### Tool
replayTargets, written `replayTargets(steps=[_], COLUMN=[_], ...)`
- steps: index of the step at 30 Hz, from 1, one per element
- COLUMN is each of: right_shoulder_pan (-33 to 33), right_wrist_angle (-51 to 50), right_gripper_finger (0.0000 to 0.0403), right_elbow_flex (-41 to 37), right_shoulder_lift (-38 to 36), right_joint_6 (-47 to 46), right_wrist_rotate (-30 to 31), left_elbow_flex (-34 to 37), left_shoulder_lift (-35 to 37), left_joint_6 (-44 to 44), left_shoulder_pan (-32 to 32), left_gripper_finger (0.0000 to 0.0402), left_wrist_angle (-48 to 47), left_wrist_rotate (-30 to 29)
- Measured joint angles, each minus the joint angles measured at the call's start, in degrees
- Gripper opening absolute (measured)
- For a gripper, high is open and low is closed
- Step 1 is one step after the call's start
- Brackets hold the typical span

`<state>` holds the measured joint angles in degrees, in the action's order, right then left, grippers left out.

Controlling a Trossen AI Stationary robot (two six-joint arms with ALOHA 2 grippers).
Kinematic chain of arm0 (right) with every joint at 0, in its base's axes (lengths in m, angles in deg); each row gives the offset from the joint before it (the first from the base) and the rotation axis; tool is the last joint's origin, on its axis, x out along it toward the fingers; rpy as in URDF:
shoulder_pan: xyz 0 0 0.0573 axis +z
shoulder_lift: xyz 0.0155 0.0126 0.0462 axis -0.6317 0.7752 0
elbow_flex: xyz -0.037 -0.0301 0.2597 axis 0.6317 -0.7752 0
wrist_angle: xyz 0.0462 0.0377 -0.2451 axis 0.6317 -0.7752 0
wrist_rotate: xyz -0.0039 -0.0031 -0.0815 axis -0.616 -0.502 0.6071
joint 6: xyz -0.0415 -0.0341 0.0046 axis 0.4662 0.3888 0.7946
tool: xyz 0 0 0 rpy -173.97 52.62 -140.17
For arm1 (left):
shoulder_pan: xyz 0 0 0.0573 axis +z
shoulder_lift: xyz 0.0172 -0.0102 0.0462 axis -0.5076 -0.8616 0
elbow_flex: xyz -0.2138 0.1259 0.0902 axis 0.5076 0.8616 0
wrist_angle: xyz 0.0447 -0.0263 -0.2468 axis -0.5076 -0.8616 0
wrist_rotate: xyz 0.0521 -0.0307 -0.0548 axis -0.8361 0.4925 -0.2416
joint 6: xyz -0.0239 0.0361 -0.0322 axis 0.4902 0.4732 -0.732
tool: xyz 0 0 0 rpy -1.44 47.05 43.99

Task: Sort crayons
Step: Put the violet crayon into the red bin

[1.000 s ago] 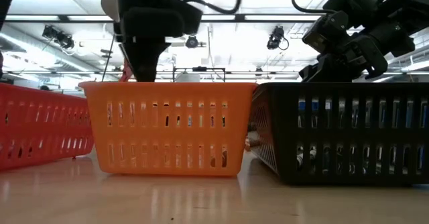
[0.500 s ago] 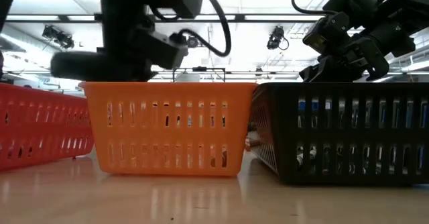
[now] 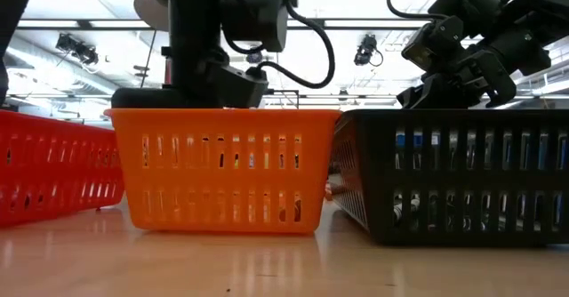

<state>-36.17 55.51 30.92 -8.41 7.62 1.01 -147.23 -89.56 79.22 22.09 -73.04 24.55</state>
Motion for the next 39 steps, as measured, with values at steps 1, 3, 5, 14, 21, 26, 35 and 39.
replayTargets(steps=[1, 3, 5, 14, 21, 26, 35, 39], right_shoulder_pan=[0.0, 0.0, 0.0, 0.0, 0.0, 0.0, 0.0, 0.0], right_wrist_angle=[0.0, 0.0, 0.0, 0.0, 0.0, 0.1, 0.1, 0.1], right_gripper_finger=[0.0125, 0.0125, 0.0125, 0.0125, 0.0125, 0.0125, 0.0125, 0.0125], right_elbow_flex=[0.0, 0.0, 0.0, 0.0, 0.0, 0.0, 0.0, 0.0], right_shoulder_lift=[0.0, 0.0, 0.0, 0.0, 0.0, 0.0, 0.0, 0.0], right_joint_6=[0.0, 0.0, 0.0, 0.0, 0.0, 0.0, 0.0, 0.0], right_wrist_rotate=[0.0, 0.0, 0.0, 0.0, 0.0, 0.0, 0.0, 0.0], left_elbow_flex=[0.0, 0.0, 0.0, 2.1, 4.5, 4.5, 4.5, 4.5], left_shoulder_lift=[0.0, 0.0, 0.0, 0.0, 0.0, 0.0, 0.0, 0.0], left_joint_6=[0.9, 2.8, 4.6, 11.5, 11.9, 11.8, 12.1, 12.2], left_shoulder_pan=[0.5, 1.4, 2.3, 5.0, 5.6, 5.7, 7.8, 9.3], left_gripper_finger=[0.0105, 0.0105, 0.0105, 0.0105, 0.0105, 0.0105, 0.0105, 0.0105], left_wrist_angle=[0.1, 0.4, 0.5, 1.3, 4.7, 5.4, 5.5, 5.6], left_wrist_rotate=[0.9, 1.7, 2.4, 4.3, 4.2, 4.2, 7.1, 7.3])
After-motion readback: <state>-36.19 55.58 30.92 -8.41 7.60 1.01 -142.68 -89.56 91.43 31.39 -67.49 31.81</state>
